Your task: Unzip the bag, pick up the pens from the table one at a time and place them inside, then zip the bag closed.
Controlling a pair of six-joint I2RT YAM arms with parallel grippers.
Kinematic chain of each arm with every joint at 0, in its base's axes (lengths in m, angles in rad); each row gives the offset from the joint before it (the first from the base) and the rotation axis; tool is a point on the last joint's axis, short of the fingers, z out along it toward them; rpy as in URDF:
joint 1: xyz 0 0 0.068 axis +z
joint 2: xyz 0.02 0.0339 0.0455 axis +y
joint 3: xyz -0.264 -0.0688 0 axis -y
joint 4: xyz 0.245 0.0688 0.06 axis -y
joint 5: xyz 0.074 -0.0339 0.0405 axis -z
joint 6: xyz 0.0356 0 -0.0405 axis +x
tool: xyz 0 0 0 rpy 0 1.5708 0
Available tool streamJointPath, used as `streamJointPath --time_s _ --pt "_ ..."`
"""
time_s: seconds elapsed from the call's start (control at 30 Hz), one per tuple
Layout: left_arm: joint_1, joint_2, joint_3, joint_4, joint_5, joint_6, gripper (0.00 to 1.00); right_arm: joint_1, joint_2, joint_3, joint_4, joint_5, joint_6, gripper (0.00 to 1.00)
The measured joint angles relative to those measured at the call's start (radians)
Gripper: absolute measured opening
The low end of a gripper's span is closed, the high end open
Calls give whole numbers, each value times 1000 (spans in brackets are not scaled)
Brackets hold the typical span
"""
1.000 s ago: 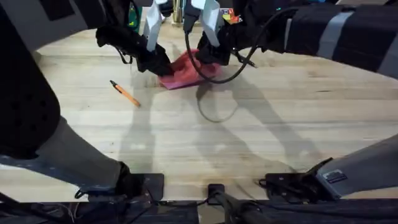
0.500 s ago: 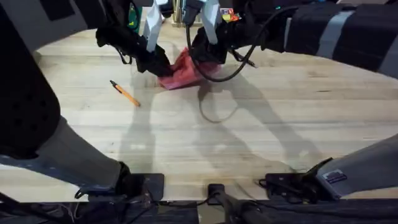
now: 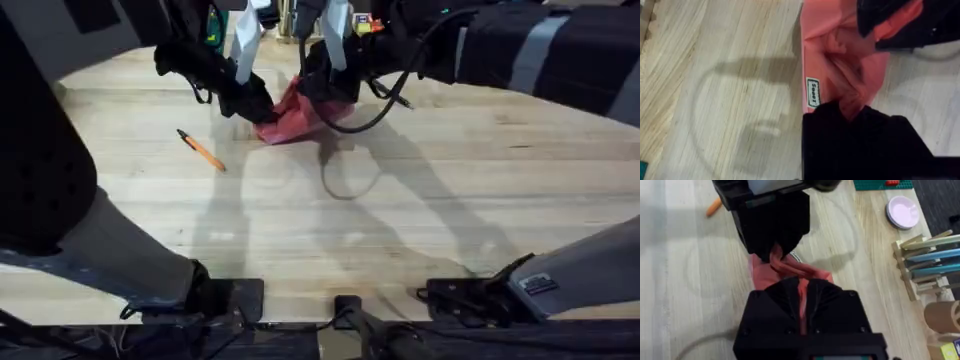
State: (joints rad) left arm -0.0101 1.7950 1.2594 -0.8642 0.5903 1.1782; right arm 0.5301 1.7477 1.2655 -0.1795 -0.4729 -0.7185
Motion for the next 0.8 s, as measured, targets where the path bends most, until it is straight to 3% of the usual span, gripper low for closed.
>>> streamJointPath --time_s 0.13,0.27,0.4,0.8 --pt "-2 0 0 17 24 0 42 17 0 5 13 -64 9 163" --pt "-23 0 2 29 53 0 42 74 -13 27 24 -146 13 390" --pt "-25 0 2 29 59 0 42 69 -34 29 9 -179 13 456" --pt "-25 0 2 29 60 0 42 -10 -85 30 -146 -89 16 948"
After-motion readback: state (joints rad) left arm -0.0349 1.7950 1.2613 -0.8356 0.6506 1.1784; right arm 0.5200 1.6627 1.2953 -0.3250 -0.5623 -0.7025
